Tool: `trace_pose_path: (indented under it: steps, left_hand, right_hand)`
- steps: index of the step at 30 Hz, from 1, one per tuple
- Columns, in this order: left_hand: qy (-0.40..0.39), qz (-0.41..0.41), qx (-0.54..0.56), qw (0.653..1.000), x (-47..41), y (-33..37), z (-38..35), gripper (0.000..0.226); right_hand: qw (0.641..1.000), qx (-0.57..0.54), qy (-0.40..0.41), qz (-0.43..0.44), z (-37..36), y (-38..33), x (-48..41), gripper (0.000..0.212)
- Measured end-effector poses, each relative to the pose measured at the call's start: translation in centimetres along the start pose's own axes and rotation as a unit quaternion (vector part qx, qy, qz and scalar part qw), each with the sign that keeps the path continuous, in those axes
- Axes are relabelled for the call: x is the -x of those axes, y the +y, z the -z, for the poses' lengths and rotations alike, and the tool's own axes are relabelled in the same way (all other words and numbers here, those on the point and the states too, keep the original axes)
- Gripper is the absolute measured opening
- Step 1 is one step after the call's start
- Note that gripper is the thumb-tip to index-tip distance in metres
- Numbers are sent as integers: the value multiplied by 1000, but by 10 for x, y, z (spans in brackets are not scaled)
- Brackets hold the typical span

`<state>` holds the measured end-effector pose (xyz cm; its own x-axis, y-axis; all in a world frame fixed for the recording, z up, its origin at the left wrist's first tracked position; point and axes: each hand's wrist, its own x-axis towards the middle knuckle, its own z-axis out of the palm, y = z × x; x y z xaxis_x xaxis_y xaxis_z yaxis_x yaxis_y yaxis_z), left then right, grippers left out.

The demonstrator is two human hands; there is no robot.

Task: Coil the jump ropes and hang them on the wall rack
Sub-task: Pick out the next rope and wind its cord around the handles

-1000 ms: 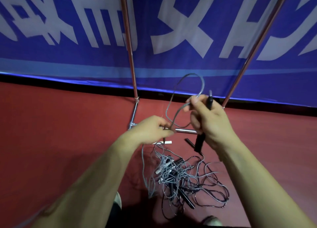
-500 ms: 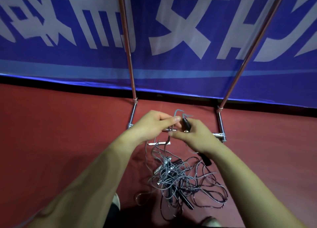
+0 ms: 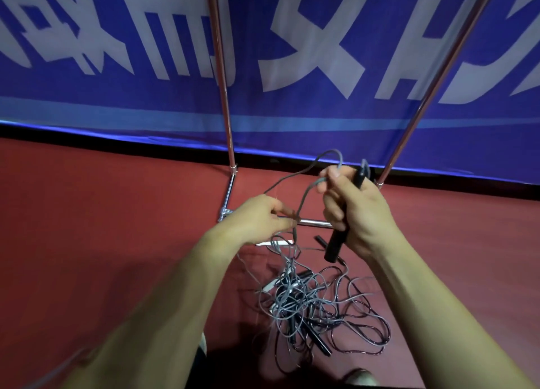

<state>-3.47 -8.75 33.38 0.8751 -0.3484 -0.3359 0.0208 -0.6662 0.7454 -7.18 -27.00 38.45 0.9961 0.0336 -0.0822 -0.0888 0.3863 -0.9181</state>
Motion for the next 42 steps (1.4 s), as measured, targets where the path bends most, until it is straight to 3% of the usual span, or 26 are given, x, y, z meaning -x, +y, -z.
trace_pose_path:
  steps: [3,9,12,15,19,23,26,28,32,35,38,40,42]
  left_hand:
    - [-3,-11,-23,1000,-1,-3,-3,20]
    - [15,-49,-7,999,-3,2,-7,16]
    - [39,-58,11,997,-1,9,-5,11]
    - [77,-73,62,992,1,15,2,4]
    - [67,-90,129,985,3,18,4,5]
    - [86,-81,181,976,3,21,5,7]
    - [118,-57,182,975,1,20,8,19]
    - [119,-24,121,985,0,17,9,19]
    - [32,21,-11,999,3,7,4,32]
    - [23,20,-64,997,4,6,2,24]
    - [46,-42,-19,998,3,9,3,23]
    - [-2,-67,55,996,5,16,0,43]
    - [-42,-90,89,991,7,21,-4,41]
  right_hand:
    - [992,-125,-23,-5,0,-10,0,12]
    - [988,-150,-27,-21,7,-9,0,13]
    - [998,31,-45,-9,15,-8,0,11]
    - [961,274,-14,-28,25,9,-1,25]
    - [930,365,-14,-46,24,32,-1,21]
    - [885,465,-2,41,20,40,-5,11]
    - [904,421,16,73,17,36,-6,13]
    - [931,351,38,89,14,29,-6,13]
    - [979,176,60,78,7,7,-4,14]
    - [985,144,60,71,1,-3,-1,16]
    - [988,137,50,60,1,-4,1,15]
    - [987,141,47,60,2,-4,1,15]
    - [987,140,47,59,2,-6,1,13]
